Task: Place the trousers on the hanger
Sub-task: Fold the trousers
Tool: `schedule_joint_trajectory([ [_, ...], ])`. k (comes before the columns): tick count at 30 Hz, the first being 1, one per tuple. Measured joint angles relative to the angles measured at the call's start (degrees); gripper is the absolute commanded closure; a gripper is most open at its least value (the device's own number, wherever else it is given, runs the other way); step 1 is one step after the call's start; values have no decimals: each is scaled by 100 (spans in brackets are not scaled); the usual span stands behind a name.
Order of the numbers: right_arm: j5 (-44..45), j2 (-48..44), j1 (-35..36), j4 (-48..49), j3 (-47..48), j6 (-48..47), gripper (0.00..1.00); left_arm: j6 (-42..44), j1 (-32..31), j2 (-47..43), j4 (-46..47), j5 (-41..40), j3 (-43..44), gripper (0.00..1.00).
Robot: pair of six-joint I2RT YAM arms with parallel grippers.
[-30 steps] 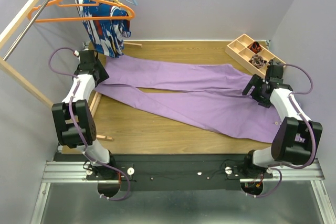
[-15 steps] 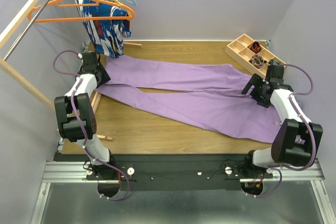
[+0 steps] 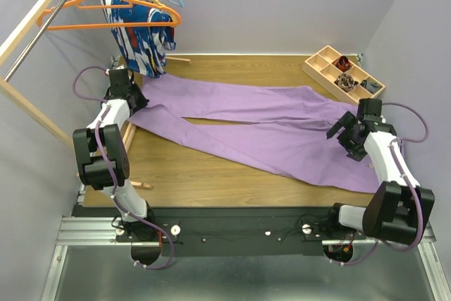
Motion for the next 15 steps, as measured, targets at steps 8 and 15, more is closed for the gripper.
schedule_joint_trajectory([
  [8,669,-890,-702,-1128,-48,704,0,-151,216,15,367,529,376,100],
  [15,566,-811,-1558,-1447,-737,1274,0,-201,251,61,494,767,376,100],
])
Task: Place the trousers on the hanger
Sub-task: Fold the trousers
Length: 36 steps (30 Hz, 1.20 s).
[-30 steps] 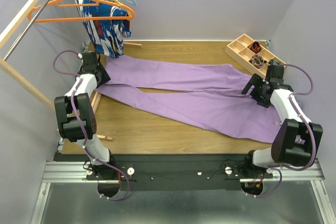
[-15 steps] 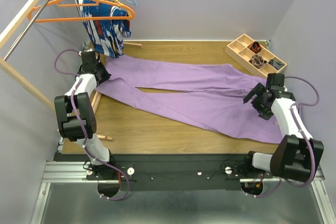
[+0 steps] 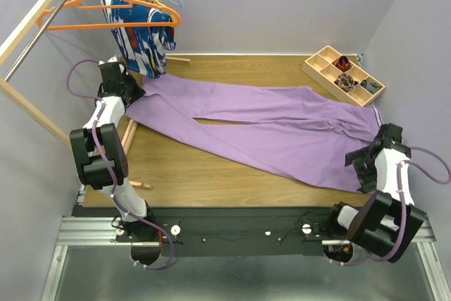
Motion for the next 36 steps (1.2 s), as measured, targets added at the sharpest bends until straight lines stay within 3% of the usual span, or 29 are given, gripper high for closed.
schedule_joint_trajectory([
  [4,7,-15,-391,-295,-205,289,1,0,39,9,13,26,0,100],
  [22,710,111,-470,-369,-190,1003,3,9,192,11,4,26,68,100],
  [36,863,396,-492,254,-413,1239,7,9,369,17,9,26,118,100],
])
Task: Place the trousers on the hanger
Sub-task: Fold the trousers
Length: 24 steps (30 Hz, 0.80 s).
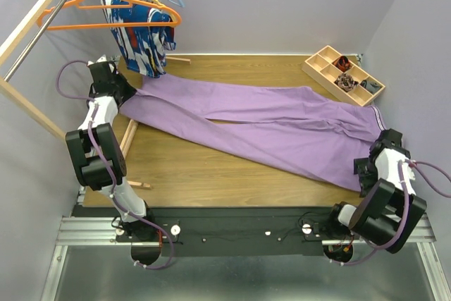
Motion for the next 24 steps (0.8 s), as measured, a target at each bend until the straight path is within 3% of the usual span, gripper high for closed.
schedule_joint_trajectory([
  [9,22,184,0,575,-214,-157,19,-4,208,-144,4,-4,-203,100],
  [16,-35,310,0,743,-125,-645,42,-142,599,-579,81,-35,-612,100],
  [24,-146,284,0,748,114,-1106,44,-306,675,-839,251,-164,-728,100],
])
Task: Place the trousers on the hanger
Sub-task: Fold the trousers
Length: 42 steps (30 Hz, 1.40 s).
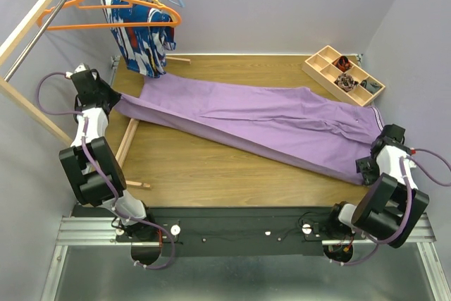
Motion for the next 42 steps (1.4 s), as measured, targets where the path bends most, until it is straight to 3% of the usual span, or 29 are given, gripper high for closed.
schedule_joint_trajectory([
  [24,-348,402,-11,280,-179,317,36,107,63,-142,42,-83,-131,100],
  [29,-428,280,-7,455,-332,334,21,90,63,-160,46,-98,-131,100],
  [33,-466,210,-7,581,-420,396,18,92,63,-160,46,-122,-144,100],
  [36,-463,170,-4,627,-459,407,27,98,63,-160,35,-149,-164,100],
  [42,-422,162,-11,610,-492,343,63,118,66,-162,-39,-214,-225,100],
])
